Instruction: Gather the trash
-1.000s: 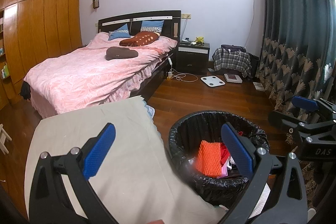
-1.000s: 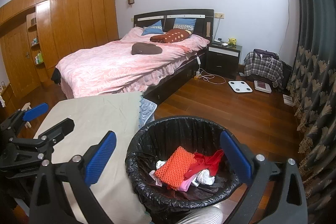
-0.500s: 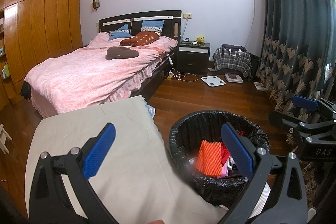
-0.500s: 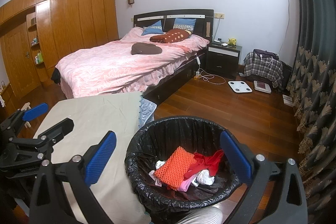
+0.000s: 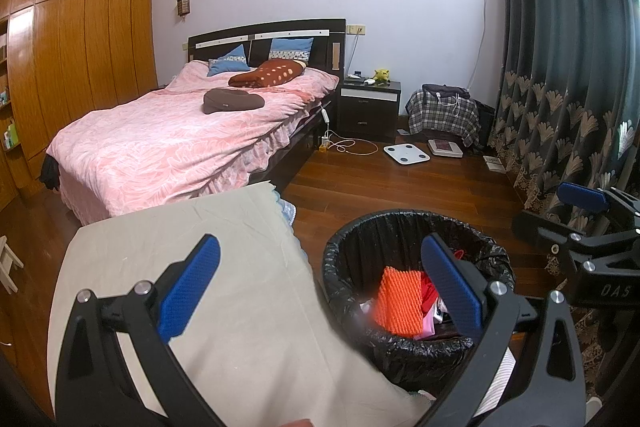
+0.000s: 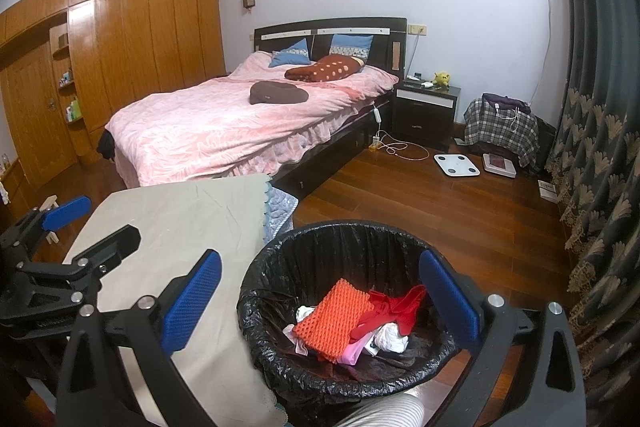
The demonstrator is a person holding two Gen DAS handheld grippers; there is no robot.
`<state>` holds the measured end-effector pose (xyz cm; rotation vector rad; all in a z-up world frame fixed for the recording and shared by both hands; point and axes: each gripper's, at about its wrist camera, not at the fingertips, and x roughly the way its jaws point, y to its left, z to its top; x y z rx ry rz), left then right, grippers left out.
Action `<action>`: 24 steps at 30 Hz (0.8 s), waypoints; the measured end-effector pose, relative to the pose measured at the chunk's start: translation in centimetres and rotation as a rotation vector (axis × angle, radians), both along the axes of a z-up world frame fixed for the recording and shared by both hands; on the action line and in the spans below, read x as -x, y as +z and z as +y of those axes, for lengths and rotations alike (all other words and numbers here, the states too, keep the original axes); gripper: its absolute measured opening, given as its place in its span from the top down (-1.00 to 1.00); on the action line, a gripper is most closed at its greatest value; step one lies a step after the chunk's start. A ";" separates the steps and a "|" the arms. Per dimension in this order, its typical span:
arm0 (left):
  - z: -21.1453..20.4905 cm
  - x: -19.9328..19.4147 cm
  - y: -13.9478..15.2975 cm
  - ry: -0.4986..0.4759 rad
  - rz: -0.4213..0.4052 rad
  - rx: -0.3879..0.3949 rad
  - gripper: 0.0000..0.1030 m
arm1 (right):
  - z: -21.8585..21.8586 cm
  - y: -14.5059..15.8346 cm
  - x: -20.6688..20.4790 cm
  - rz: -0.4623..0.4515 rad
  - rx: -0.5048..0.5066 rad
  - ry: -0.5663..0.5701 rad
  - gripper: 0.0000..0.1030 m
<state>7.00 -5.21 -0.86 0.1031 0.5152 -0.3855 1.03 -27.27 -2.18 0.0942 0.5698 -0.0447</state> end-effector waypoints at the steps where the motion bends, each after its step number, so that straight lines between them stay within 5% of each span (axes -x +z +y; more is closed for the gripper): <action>1: 0.0 0.0 0.0 0.001 0.000 -0.001 -0.90 | 0.0 0.0 0.0 0.000 0.000 0.000 -0.88; 24: 0.4 0.0 -0.2 0.002 -0.001 -0.002 -0.90 | 0.0 0.0 -0.1 0.001 0.000 -0.001 -0.88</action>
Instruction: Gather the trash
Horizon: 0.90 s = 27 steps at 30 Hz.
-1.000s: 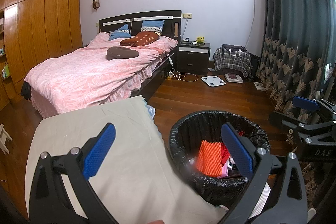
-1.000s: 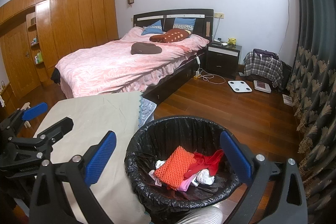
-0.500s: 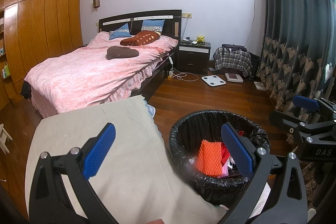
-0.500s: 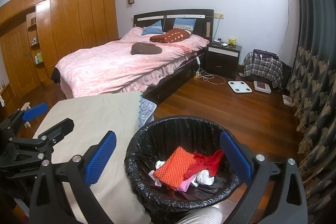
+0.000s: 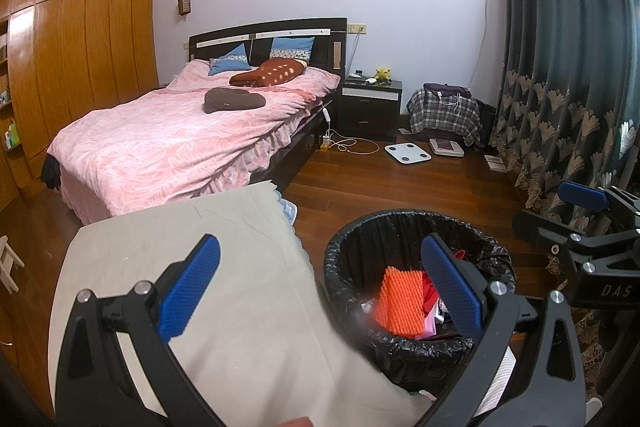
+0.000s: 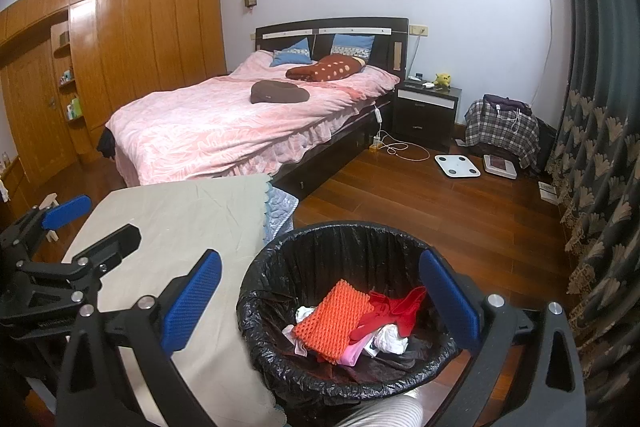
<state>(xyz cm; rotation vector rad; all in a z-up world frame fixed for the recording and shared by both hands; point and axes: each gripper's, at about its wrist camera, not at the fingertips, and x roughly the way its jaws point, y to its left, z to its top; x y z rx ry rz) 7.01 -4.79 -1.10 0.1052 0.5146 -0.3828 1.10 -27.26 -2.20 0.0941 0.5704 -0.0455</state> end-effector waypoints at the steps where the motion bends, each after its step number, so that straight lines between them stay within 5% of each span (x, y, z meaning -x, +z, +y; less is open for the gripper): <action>1: -0.1 0.0 0.1 0.001 0.000 0.000 -0.90 | 0.0 0.0 0.0 0.000 -0.001 0.000 -0.88; 27: 0.2 -0.1 -0.3 0.002 0.006 -0.002 -0.90 | -0.3 -1.0 0.0 0.012 0.001 0.003 -0.88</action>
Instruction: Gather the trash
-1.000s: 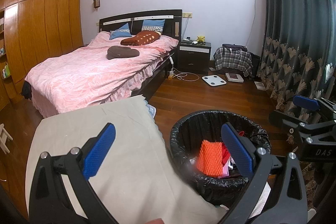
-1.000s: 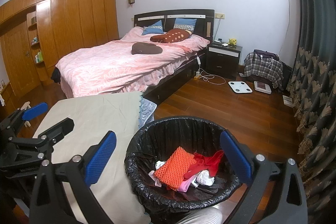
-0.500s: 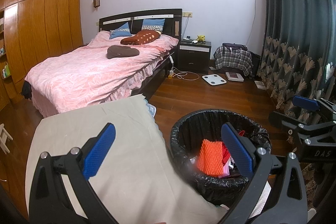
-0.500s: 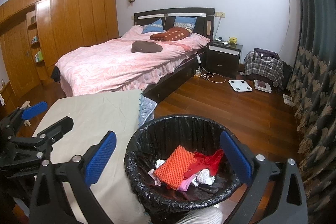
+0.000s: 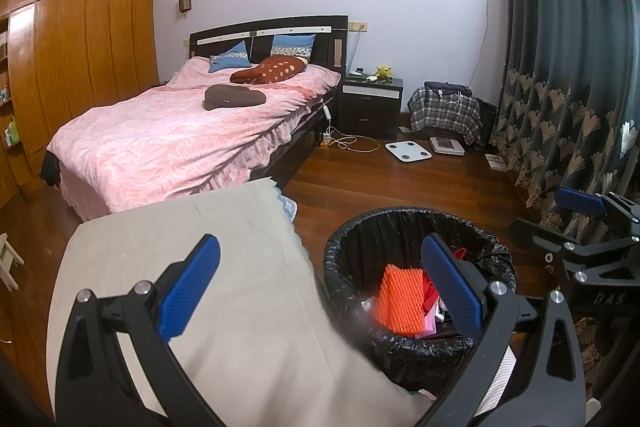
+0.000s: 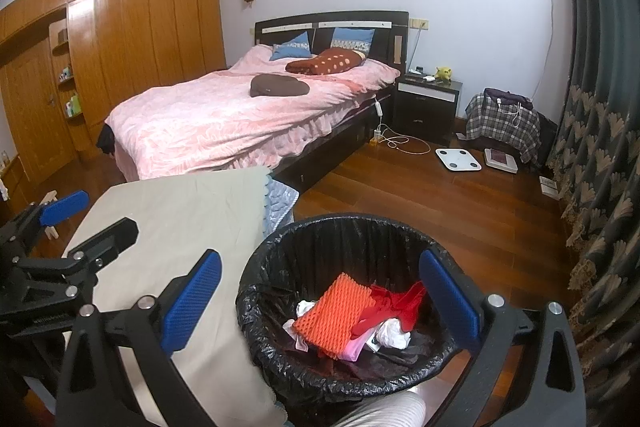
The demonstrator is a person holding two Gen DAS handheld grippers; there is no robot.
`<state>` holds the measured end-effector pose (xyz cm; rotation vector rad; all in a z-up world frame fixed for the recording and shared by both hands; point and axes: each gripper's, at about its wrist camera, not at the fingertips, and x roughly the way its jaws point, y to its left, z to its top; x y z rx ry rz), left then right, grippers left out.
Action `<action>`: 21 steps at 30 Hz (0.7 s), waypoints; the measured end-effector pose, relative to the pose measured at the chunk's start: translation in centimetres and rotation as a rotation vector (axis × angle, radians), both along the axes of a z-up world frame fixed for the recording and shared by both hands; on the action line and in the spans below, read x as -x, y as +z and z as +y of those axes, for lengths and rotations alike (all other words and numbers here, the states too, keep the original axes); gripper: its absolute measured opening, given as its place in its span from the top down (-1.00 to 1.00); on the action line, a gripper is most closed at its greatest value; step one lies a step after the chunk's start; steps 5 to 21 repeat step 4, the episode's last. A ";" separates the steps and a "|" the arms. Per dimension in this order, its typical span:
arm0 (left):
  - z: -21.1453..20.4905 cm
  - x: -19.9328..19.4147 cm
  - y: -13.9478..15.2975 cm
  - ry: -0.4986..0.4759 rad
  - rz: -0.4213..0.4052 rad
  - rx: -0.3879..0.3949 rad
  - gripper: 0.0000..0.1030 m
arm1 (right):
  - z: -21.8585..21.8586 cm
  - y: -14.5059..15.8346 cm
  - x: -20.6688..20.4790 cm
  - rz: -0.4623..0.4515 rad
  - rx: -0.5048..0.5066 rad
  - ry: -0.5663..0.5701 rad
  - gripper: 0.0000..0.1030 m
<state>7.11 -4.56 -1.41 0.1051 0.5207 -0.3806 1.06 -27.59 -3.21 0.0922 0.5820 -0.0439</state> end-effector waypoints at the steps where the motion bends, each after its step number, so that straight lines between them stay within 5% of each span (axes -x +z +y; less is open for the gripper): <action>1: 0.1 0.0 -0.1 0.000 0.001 -0.001 -0.90 | 0.0 0.0 0.0 0.001 0.000 0.000 -0.88; 21: 0.3 0.0 -0.2 0.001 0.001 0.000 -0.90 | 0.0 0.0 0.0 0.000 0.000 0.000 -0.88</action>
